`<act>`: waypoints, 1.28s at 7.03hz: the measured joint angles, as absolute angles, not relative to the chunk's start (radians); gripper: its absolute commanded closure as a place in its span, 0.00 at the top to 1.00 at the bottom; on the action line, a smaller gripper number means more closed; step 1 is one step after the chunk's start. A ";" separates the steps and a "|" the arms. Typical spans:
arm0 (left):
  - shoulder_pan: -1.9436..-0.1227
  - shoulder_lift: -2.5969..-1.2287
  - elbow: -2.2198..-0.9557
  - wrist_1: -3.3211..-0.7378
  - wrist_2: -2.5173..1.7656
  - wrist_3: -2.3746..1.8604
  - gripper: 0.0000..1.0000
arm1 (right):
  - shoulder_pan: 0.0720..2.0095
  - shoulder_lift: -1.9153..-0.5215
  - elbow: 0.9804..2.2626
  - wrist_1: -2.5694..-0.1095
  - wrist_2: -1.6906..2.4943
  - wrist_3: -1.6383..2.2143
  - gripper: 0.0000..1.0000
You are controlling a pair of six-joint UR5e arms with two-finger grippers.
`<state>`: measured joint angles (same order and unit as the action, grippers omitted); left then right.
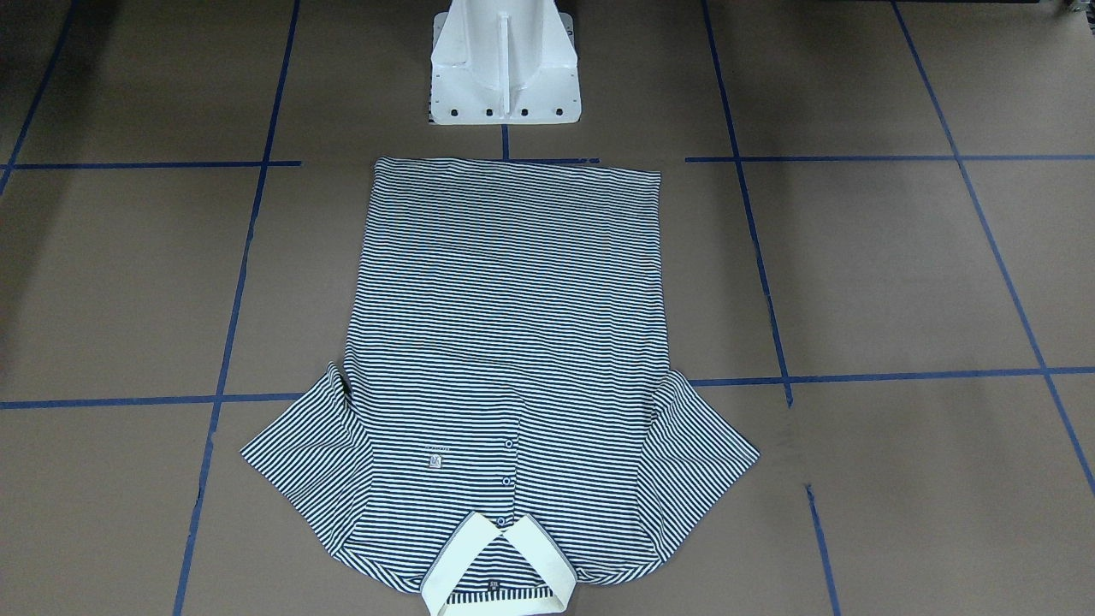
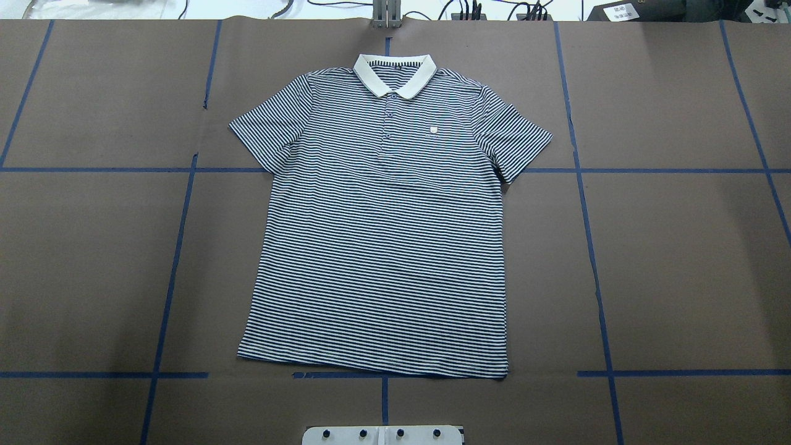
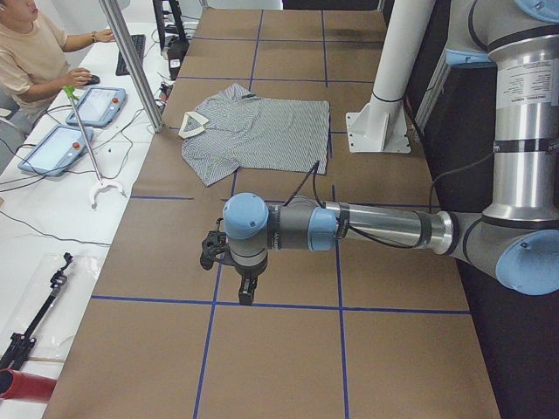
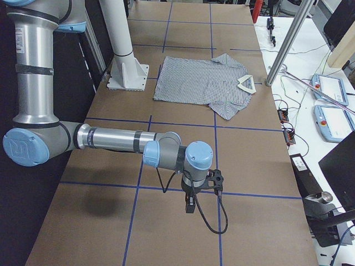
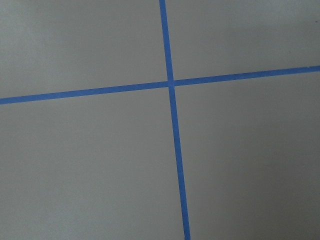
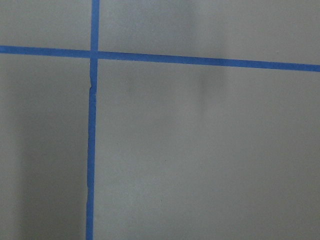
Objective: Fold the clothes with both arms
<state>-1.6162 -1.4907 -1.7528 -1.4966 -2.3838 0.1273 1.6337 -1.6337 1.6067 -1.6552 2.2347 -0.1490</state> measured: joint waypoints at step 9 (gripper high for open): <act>-1.606 -1.561 -1.756 -1.850 -2.405 0.050 1.00 | 1.578 -1.563 1.524 -1.161 2.269 -0.083 1.00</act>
<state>-1.6061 -1.5606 -1.7562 -1.8503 -2.4047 0.0496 1.5777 -1.5628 1.5243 -1.1610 2.2691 -0.0828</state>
